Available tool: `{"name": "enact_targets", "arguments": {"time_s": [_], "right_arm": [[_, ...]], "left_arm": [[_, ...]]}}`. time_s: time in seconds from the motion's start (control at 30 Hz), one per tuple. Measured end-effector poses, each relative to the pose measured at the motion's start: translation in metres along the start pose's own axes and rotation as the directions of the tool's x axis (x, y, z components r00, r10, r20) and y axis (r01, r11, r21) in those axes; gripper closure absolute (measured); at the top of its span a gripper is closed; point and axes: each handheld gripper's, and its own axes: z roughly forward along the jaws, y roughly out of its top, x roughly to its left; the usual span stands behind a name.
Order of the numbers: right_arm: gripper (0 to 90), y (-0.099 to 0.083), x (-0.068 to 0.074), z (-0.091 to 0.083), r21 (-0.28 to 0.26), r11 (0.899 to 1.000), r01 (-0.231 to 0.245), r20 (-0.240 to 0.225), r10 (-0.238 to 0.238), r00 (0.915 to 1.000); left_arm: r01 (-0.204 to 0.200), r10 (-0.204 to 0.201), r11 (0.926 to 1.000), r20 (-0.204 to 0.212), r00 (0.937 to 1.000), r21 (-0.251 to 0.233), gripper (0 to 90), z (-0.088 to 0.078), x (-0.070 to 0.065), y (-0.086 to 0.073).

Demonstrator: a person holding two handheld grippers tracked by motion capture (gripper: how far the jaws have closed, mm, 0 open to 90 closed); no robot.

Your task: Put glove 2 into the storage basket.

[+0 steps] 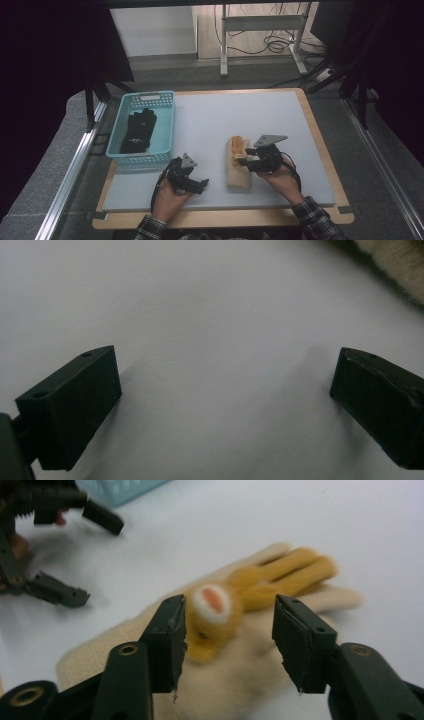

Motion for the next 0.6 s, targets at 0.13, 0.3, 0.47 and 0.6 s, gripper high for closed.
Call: {"name": "enact_targets", "arguments": {"time_s": [0.13, 0.3, 0.47, 0.6], "right_arm": [[47.0, -0.004, -0.014, -0.019, -0.023, 0.999, -0.028, 0.035, 0.028, 0.9990], [66.6, -0.020, -0.023, -0.030, -0.004, 0.999, -0.039, 0.036, 0.039, 0.9986], [81.6, -0.037, -0.020, -0.029, 0.012, 0.999, -0.037, -0.007, 0.037, 0.9993], [86.5, -0.045, -0.013, -0.020, 0.045, 0.999, -0.021, -0.026, 0.022, 0.9994]], "left_arm": [[0.003, -0.003, 1.0000, 0.001, 1.0000, 0.001, 0.5, 0.000, 0.000, 0.000], [0.003, -0.003, 1.0000, 0.002, 1.0000, 0.001, 0.4, 0.000, 0.000, 0.000], [0.003, -0.003, 1.0000, 0.002, 1.0000, 0.001, 0.4, 0.000, 0.000, 0.000], [0.003, -0.003, 1.0000, 0.002, 1.0000, 0.001, 0.4, 0.000, 0.000, 0.000]]}}
